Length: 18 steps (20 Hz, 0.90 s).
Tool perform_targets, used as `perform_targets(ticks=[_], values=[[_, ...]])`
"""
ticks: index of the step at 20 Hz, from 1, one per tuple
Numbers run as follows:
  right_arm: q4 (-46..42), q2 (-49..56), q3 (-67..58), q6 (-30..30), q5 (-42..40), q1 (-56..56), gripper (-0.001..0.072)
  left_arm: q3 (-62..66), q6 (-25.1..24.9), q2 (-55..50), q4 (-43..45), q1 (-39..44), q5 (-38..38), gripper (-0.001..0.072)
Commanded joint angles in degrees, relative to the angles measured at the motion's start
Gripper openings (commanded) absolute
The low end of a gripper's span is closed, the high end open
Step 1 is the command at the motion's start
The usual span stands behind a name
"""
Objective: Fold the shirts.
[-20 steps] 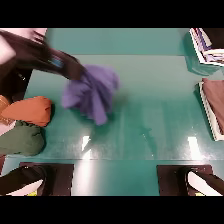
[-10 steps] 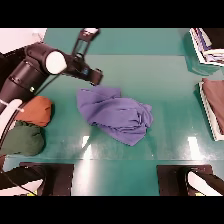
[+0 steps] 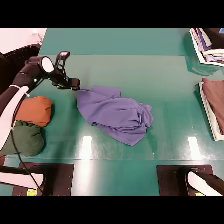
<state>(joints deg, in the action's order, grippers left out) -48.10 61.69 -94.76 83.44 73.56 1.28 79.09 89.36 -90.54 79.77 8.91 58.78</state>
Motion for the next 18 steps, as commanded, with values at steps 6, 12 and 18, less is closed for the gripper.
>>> perform_targets(ticks=[6,12,18], values=[[-0.2,0.0,9.9,0.0,0.0,0.0,0.0018,-0.2,-2.9,-5.6,-9.9,-1.4,-5.8,0.0076],[-13.7,-0.1,27.1,0.1,6.1,-1.0,0.0018,10.5,-4.4,-5.5,-7.3,-1.4,3.7,0.0027],[-3.7,5.5,51.0,-4.0,-0.1,-1.8,0.0446,17.3,-4.3,-5.5,-8.8,-1.4,5.8,0.0027]])
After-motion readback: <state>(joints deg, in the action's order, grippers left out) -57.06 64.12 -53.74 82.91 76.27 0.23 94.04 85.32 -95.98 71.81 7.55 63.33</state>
